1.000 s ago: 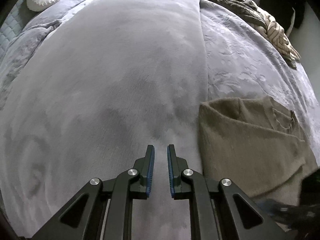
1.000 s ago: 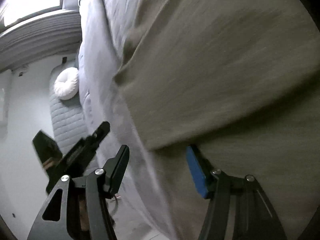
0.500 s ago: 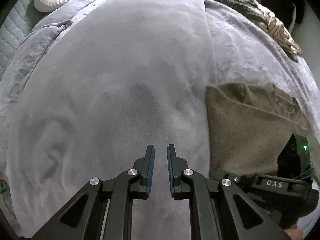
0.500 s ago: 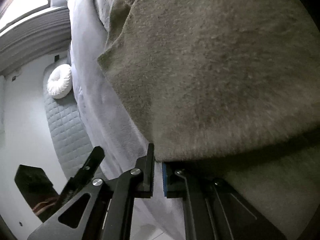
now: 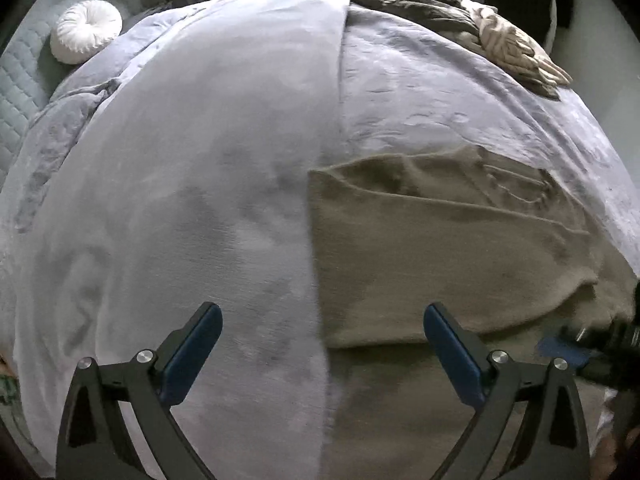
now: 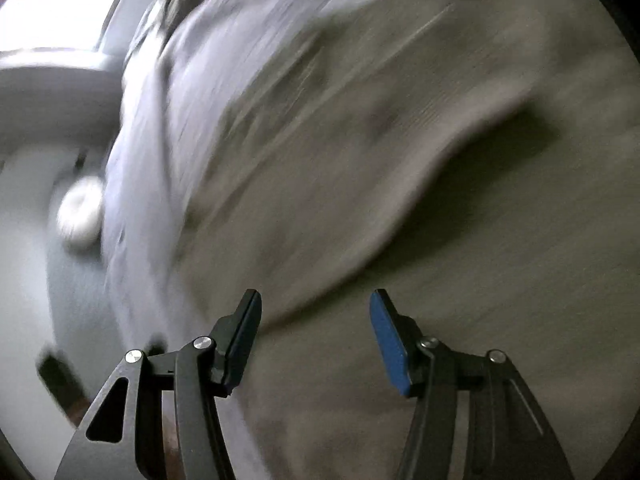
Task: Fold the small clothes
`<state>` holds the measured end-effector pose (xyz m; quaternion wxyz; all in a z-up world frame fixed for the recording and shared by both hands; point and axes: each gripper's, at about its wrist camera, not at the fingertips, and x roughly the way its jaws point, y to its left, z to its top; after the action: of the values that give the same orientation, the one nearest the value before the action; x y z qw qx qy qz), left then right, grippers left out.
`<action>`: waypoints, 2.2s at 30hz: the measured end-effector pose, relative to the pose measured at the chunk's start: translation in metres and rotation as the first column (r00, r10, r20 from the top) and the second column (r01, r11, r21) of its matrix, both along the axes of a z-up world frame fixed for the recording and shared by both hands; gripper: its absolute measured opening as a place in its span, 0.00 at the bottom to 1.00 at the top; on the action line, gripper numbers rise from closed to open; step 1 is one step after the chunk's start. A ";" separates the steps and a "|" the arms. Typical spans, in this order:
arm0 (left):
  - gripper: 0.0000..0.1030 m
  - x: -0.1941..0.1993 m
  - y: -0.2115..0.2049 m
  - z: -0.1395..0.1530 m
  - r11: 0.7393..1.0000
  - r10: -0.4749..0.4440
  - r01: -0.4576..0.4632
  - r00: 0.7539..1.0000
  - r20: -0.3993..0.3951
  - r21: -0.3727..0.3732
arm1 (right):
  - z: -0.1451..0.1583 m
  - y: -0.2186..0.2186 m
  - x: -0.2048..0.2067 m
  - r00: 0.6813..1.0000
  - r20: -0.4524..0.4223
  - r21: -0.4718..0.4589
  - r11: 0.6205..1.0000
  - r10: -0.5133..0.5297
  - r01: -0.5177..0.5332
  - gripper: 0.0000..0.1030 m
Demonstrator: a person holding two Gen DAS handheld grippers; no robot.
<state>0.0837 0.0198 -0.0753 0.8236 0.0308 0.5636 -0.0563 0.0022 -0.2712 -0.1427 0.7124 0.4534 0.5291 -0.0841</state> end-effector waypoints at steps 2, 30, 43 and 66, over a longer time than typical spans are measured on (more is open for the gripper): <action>0.98 -0.002 -0.009 -0.001 1.000 0.000 -0.001 1.000 -0.022 -0.016 | 0.007 -0.024 0.008 1.000 0.008 -0.083 0.996 -0.026 0.027 0.11; 0.98 -0.046 -0.157 -0.001 0.978 -0.208 0.209 0.962 -0.177 -0.014 | -0.002 -0.127 -0.139 0.988 -0.051 0.068 0.987 -0.144 0.148 0.15; 0.98 -0.064 -0.237 -0.007 0.937 -0.346 0.350 0.909 -0.231 -0.024 | 0.010 -0.251 -0.249 0.824 0.029 0.085 0.822 -0.566 0.562 0.60; 0.98 -0.066 -0.264 -0.018 0.928 -0.364 0.372 0.902 -0.232 -0.008 | -0.009 -0.325 -0.262 0.606 0.198 0.429 0.624 -0.771 0.653 0.06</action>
<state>0.0177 -0.2437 -0.0933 0.7269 0.1449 0.6397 -0.2035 -0.2601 -0.5958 -0.1519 0.6202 0.7420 0.1651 -0.1938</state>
